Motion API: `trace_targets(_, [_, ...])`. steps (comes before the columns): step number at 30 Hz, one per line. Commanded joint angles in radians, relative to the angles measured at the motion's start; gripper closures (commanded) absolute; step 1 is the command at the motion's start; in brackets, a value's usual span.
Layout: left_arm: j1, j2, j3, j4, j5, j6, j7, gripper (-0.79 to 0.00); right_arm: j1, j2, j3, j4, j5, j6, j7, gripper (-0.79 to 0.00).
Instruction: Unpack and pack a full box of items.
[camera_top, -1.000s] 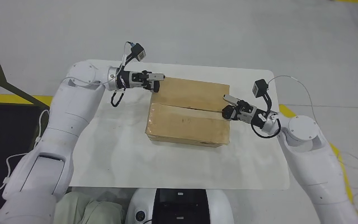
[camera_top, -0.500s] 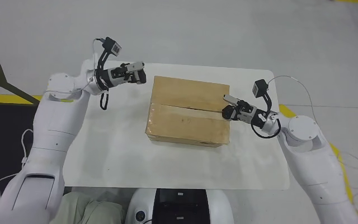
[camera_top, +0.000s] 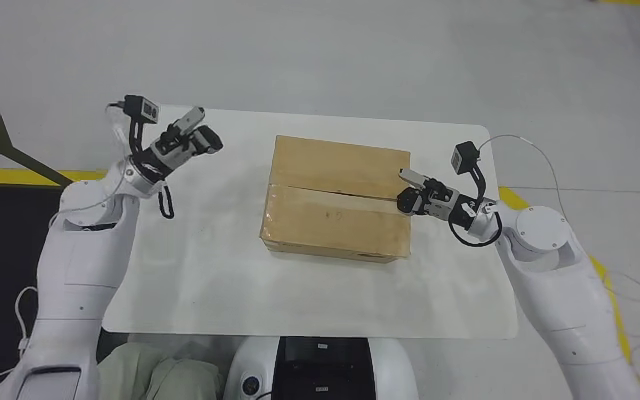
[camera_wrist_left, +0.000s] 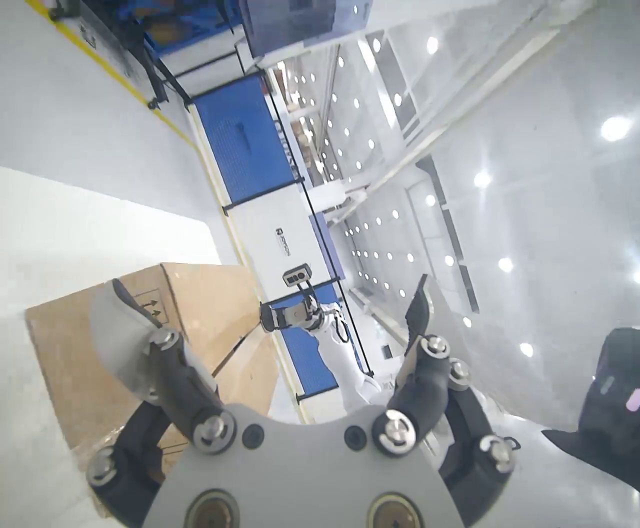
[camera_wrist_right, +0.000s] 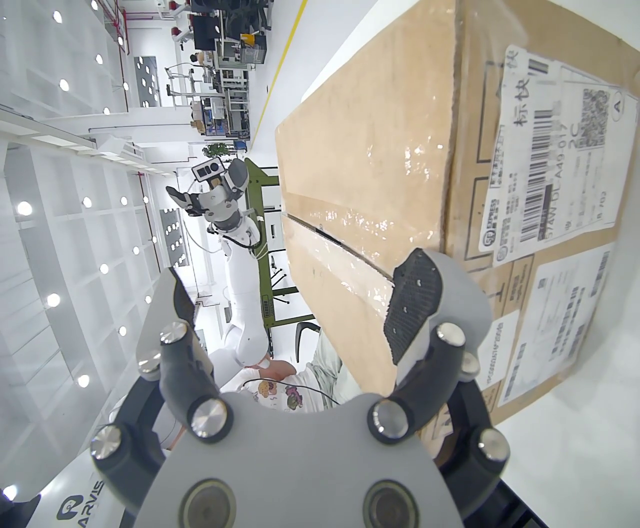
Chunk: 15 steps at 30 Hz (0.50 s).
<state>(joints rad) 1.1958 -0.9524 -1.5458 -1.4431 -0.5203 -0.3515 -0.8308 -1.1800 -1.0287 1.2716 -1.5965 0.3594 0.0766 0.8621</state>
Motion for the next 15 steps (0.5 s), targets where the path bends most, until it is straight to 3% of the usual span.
trace_targets(1, [0.039, -0.001, -0.008, -0.031, 0.022, 0.013, 0.063, -0.785, 0.0, 0.0, 0.0, 0.0, 0.0, 0.0, 0.0, -0.785])
trace_targets(10, [0.127, -0.012, -0.003, -0.103, 0.017, 0.008, 0.173, -0.785, 0.0, 0.0, 0.0, 0.0, 0.0, 0.0, 0.0, -0.785])
trace_targets(15, [0.143, -0.013, -0.008, -0.111, 0.012, -0.001, 0.175, -0.785, 0.0, 0.0, 0.0, 0.0, 0.0, 0.0, 0.0, -0.785])
